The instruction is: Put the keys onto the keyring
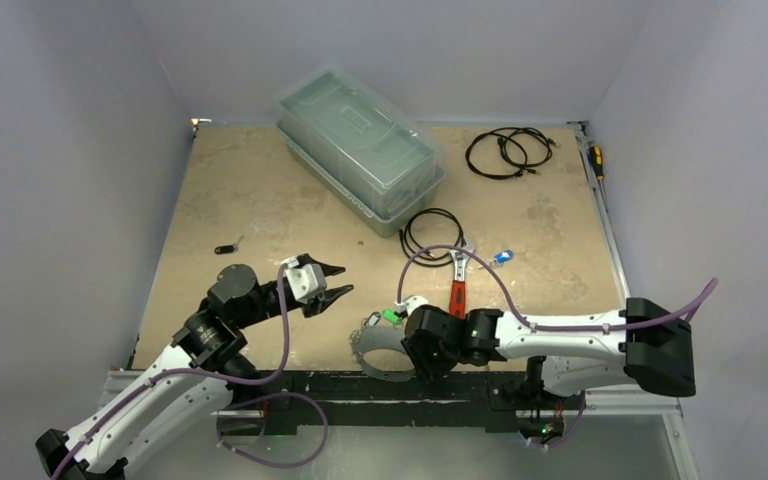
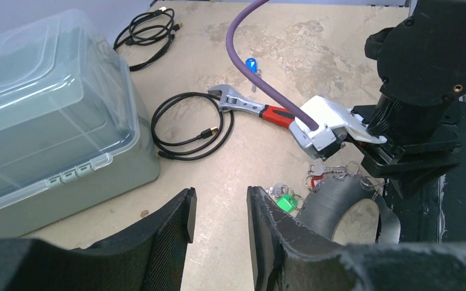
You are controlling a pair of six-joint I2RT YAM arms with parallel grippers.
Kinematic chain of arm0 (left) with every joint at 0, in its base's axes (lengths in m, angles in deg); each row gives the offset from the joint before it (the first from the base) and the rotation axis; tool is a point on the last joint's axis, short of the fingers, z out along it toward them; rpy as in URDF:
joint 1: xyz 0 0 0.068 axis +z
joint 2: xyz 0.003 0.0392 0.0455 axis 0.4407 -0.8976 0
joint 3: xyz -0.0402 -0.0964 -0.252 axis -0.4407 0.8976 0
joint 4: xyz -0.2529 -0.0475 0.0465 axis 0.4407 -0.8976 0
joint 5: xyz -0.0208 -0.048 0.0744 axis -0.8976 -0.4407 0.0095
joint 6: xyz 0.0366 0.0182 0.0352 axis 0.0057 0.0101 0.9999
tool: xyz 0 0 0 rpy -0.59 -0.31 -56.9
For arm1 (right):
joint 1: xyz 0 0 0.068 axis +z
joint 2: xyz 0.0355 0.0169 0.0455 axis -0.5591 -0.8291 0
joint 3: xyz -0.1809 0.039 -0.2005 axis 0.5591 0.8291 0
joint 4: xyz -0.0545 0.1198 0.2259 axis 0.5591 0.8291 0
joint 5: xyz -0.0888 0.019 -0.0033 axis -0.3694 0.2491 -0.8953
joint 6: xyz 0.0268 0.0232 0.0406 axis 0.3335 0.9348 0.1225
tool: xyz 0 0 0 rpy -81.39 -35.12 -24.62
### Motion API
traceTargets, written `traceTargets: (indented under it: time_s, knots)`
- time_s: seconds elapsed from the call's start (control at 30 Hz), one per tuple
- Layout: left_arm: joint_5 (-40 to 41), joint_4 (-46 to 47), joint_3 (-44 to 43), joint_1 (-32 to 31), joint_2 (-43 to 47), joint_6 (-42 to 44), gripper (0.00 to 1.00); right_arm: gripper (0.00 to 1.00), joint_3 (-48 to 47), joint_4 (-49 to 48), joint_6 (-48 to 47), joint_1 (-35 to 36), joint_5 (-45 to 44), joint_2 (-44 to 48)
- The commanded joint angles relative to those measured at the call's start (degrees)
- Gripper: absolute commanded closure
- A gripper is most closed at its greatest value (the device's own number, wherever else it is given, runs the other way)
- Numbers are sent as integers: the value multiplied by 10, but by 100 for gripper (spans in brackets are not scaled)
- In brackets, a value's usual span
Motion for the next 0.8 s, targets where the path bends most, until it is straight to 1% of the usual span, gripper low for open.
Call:
traceTargets:
  time_s: [0.0,0.1,0.2,0.33,0.43,0.47,0.6,0.7,0.77]
  knots:
    - [3,20,5,-1,4,-12,63,61,-12,11,2,12,-5,-23]
    - [3,20,6,-1,6,-13,63,63,-16,11,-1,16,-16,-41]
    - [3,20,6,-1,7,-12,63,69,-25,16,-2,20,-40,-54]
    - [3,21,7,-1,7,-12,64,82,-33,9,-11,21,-61,-56]
    - [3,22,7,-1,7,-13,65,97,-44,-6,-24,21,-64,-58]
    - [3,22,7,-1,7,-12,65,100,-50,-11,-28,21,-67,-61]
    - [5,21,7,-1,10,-12,66,100,-74,-33,-51,22,-103,-69]
    - [10,21,8,-1,14,-11,66,100,-94,-80,-64,21,-125,-81]
    - [14,21,8,-1,16,-10,66,100,-113,-92,-75,21,-144,-96]
